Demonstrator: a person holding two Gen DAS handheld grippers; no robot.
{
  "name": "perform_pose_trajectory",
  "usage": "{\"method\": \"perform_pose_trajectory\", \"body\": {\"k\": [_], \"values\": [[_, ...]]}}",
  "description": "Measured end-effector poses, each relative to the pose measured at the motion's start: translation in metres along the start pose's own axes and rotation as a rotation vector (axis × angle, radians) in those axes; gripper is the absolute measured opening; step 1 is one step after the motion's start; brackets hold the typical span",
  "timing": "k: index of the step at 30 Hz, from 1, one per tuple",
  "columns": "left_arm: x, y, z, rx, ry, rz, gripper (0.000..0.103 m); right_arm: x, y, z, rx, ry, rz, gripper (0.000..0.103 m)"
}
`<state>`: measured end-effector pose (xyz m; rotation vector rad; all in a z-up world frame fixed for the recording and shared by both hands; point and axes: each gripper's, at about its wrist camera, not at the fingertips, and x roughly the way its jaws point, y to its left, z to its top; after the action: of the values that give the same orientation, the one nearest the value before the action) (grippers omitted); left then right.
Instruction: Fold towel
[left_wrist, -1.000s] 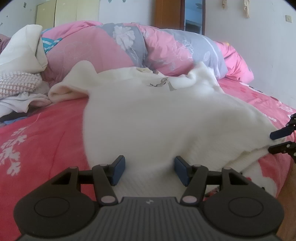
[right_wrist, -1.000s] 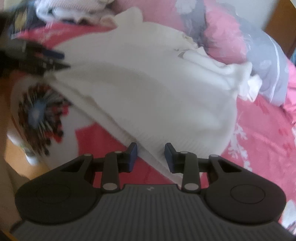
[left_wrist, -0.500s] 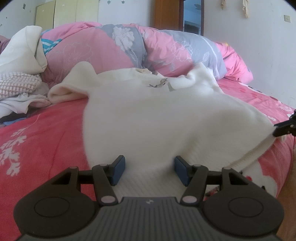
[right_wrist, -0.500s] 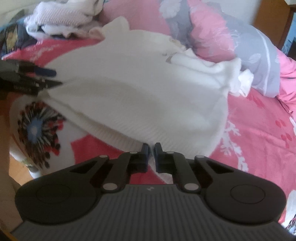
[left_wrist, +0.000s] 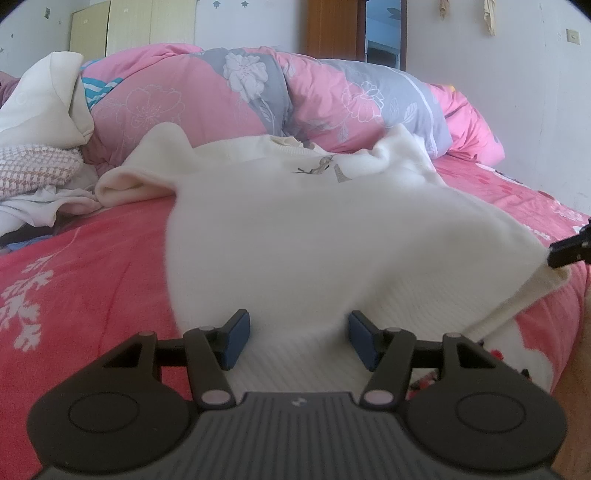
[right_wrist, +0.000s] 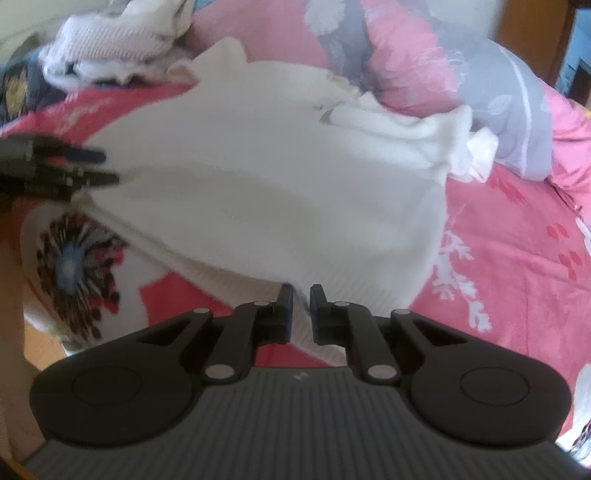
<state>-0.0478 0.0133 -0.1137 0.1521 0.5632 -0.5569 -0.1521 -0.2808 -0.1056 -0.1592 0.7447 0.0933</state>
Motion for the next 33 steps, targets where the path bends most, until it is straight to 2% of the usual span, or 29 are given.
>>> {"method": "perform_pose_trajectory", "body": {"k": [4,9,20,22,28,33], "values": [[0.0,0.0,0.0,0.002,0.0,0.001,0.061,0.002,-0.011,-0.005,0.048,0.01,-0.016,0.007],[0.0,0.0,0.0,0.004,0.002,0.001,0.061,0.013,-0.005,-0.014,0.01,0.05,-0.036,0.007],[0.0,-0.001,-0.001,0.003,0.002,0.001,0.061,0.015,0.007,-0.019,-0.106,0.054,-0.072,0.01],[0.0,-0.001,0.0,0.002,0.003,0.003,0.061,0.013,0.007,-0.019,-0.118,0.04,-0.074,0.003],[-0.001,-0.001,0.0,0.006,0.006,0.003,0.061,0.002,-0.002,-0.019,-0.095,0.011,-0.117,0.001],[-0.002,-0.003,0.001,0.007,0.005,0.006,0.061,0.008,-0.004,-0.023,-0.093,0.036,-0.112,0.001]]}}
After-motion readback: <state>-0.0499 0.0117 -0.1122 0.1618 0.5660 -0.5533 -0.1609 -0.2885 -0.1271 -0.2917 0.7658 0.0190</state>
